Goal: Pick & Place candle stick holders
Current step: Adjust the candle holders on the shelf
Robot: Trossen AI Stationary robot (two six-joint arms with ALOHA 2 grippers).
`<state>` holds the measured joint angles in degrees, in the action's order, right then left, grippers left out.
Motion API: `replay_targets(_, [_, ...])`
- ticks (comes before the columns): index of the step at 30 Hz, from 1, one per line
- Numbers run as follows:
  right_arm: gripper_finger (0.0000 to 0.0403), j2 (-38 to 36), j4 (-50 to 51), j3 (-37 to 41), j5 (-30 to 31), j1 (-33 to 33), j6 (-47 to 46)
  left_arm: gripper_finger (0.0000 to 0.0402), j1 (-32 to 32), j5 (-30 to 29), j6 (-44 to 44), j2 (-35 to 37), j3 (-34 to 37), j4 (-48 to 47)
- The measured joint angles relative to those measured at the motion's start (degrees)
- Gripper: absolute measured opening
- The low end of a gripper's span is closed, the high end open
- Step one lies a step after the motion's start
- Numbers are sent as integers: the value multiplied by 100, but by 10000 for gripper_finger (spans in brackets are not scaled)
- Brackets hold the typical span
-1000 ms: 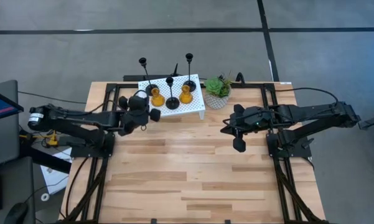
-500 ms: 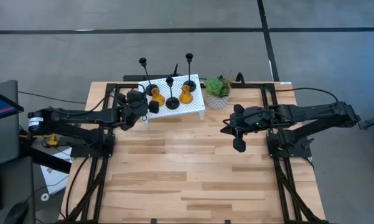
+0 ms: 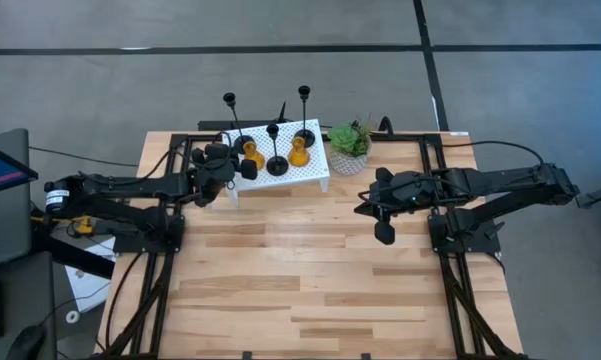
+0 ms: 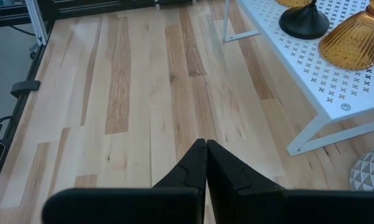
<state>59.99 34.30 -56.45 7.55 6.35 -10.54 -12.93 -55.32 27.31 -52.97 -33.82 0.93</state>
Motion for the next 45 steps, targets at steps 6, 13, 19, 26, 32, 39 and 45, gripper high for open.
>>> replay_targets(6, [0, 0, -1, 0, 0, 0, -1, 4, 2, 104, -52, -2, 0, 214])
replay_targets(13, [0, 0, -1, 0, 0, 0, 0, 5, 2, 363, -50, -55, 0, 309])
replay_targets(19, [0, 0, 0, 0, 0, 0, -1, 4, 2, 522, -50, -497, -7, 615])
replay_targets(26, [0, 0, 1, 0, 0, 0, -11, 4, 50, 607, -46, -983, -6, 1025])
replay_targets(32, [0, 0, 7, 0, 0, 0, -48, 4, 103, 300, -137, -856, -5, 1037])
replay_targets(39, [0, 0, 2, 0, 0, 0, -13, 4, 106, 1118, -304, -470, -7, 1045])
replay_targets(45, [0, 0, -1, 0, 0, -4, -3, 3, 397, 1342, -294, -398, -7, 1403])
